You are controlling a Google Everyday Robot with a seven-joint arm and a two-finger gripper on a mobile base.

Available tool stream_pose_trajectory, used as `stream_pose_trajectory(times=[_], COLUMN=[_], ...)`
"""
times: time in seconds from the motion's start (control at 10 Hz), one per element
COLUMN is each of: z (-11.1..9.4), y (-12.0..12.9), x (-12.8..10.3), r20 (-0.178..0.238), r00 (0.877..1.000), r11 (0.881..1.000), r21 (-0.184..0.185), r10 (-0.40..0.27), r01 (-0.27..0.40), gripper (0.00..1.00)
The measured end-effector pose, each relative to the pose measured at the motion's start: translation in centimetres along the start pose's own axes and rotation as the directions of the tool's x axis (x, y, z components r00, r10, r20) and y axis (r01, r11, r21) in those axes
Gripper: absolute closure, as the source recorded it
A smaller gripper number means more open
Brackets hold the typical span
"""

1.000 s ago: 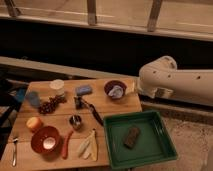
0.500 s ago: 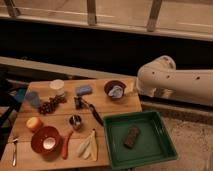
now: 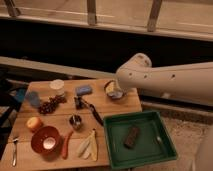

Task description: Stack cups on top of each other

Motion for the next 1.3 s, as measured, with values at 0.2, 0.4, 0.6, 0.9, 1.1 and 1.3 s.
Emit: stream_pose_trajectory(times=[0.2, 0.4, 0.6, 0.9, 1.1, 1.3], z=[-0.1, -0.2, -0.2, 0.1, 0.6, 0.9], y=[6.2, 8.0, 8.1, 7.6, 8.0, 10.5], x=[0.2, 0.4, 0.4, 0.4, -1.0, -2.1], r20=[0.010, 0.013, 0.012, 0.012, 0.025, 0.039], r00=[0.996, 0.993, 0.993, 0.994, 0.989, 0.978], r11=[0.994, 0.989, 0.989, 0.990, 0.985, 0.973], r21=[-0.070, -0.088, -0.088, -0.090, -0.092, -0.104], r10=[-0.086, -0.115, -0.117, -0.107, -0.147, -0.204], r01=[0.087, 0.115, 0.117, 0.108, 0.149, 0.207], gripper=[0.20, 0.20, 0.20, 0.20, 0.20, 0.20])
